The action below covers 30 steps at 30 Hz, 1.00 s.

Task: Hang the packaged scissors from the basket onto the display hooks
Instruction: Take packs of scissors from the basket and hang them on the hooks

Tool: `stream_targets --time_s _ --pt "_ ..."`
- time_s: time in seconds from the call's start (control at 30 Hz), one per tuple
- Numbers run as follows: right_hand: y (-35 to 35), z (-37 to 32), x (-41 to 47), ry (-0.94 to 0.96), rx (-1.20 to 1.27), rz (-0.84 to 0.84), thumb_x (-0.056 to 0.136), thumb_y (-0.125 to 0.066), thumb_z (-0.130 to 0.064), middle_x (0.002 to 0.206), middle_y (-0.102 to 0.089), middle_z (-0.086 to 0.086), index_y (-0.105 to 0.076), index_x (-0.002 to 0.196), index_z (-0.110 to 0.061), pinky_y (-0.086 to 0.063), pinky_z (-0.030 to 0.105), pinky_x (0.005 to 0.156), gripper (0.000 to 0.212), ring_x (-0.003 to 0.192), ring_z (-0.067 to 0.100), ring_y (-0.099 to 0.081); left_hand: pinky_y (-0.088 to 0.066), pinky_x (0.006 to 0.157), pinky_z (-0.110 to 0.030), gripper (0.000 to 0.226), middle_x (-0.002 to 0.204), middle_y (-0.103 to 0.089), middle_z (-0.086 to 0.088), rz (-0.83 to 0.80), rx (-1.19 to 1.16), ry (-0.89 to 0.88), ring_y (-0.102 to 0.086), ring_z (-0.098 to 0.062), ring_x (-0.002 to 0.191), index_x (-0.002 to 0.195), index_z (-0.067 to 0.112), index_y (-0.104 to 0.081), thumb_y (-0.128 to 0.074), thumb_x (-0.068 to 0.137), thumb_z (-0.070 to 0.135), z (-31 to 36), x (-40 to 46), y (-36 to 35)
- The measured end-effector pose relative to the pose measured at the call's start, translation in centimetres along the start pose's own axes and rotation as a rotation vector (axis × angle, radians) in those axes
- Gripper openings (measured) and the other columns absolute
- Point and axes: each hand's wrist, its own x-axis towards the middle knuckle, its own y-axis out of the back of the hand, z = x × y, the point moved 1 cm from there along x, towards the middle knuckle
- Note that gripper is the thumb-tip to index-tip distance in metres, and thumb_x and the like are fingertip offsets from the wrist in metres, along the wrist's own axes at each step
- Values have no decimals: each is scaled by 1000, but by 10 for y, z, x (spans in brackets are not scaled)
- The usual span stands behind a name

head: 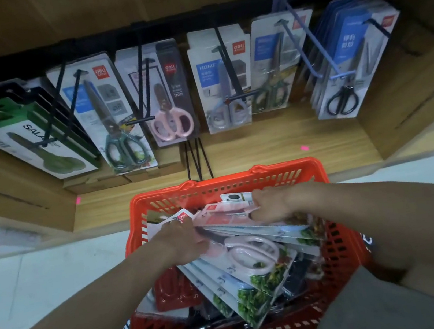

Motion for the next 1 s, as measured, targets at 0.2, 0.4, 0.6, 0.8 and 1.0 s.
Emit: stream_targets --time_s 0.2,0.4,0.6,0.8,1.0 --pt "3 14 5 -67 95 -16 95 -53 -59 167 -33 7 -30 161 -19 -37 43 118 81 149 32 -37 -45 109 -40 85 161 -40 -16 -7 -20 -2 -44 -34 145 162 8 -24 -53 102 61 9 2 3" --pt "-5 1 -4 7 237 -20 84 -74 -47 118 -67 3 -63 126 -15 -54 31 78 55 103 19 -68 -42 97 -37 75 160 -43 -15 2 -166 -50 -50 -34 138 161 12 -28 -39 107 63 25 8 17" --pt "-25 -13 -9 46 389 -141 85 -79 -28 89 -64 8 -67 120 2 -37 26 54 48 77 20 -54 -41 105 -35 77 166 -37 -14 -1 -135 -65 -47 -33 145 164 13 -29 -42 106 63 20 11 14" --pt "-5 3 -5 11 359 0 91 -74 -21 113 -73 15 -69 121 0 -55 33 83 38 96 23 -67 -42 114 -41 75 164 -36 -15 8 -55 -79 -41 -34 148 160 18 -37 -51 102 64 15 12 5" --pt "-1 33 8 -91 160 1 107 -48 -44 130 -61 13 -60 124 -8 -49 34 93 42 111 24 -60 -27 126 -45 69 174 -20 -15 -43 -66 -70 -21 -38 160 167 41 -19 -42 105 64 15 9 -2"
